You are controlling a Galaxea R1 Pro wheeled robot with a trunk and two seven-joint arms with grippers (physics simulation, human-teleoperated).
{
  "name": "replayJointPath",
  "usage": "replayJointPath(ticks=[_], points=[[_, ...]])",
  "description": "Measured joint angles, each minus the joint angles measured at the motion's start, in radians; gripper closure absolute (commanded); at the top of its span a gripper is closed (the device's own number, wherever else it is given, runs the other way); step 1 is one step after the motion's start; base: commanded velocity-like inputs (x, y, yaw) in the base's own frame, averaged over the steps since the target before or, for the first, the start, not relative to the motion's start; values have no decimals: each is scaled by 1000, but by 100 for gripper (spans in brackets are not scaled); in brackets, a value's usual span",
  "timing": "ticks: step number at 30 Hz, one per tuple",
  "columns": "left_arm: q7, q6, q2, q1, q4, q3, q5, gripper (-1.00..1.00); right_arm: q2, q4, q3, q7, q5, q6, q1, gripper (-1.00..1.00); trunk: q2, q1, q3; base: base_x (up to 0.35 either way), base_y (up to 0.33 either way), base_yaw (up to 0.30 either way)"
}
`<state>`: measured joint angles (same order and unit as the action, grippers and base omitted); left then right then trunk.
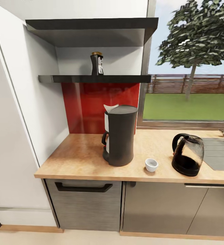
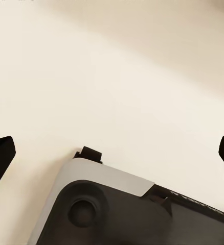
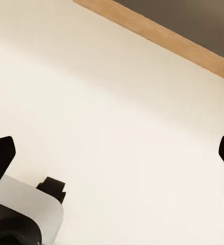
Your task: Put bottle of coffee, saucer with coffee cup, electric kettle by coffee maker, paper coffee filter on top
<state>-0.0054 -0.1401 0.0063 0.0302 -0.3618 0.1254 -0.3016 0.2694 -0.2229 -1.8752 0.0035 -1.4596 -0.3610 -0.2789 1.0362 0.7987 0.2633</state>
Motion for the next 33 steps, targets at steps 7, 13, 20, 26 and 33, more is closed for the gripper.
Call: replayJointPath(ticks=[7, 13, 20, 26, 33], points=[[0, -2, 0, 0, -1, 0, 0, -100, -1, 16, 0, 1, 2, 0, 0, -100, 0, 0, 0, 0, 0, 0], [0, -2, 0, 0, -3, 0, 0, -100, -2, 19, 0, 1, 2, 0, 0, -100, 0, 0, 0, 0, 0, 0], [0, -2, 0, 0, -3, 0, 0, -100, -2, 20, 0, 1, 2, 0, 0, -100, 0, 0, 0, 0, 0, 0], [0, -2, 1, 0, -4, 0, 0, -100, -46, 13, 0, 2, -4, 0, 0, -100, 0, 0, 0, 0, 0, 0], [-3, -10, 7, 0, -27, 1, -1, -100, -93, 12, 0, 2, -3, 0, 1, -100, 0, 0, 0, 0, 0, 0]])
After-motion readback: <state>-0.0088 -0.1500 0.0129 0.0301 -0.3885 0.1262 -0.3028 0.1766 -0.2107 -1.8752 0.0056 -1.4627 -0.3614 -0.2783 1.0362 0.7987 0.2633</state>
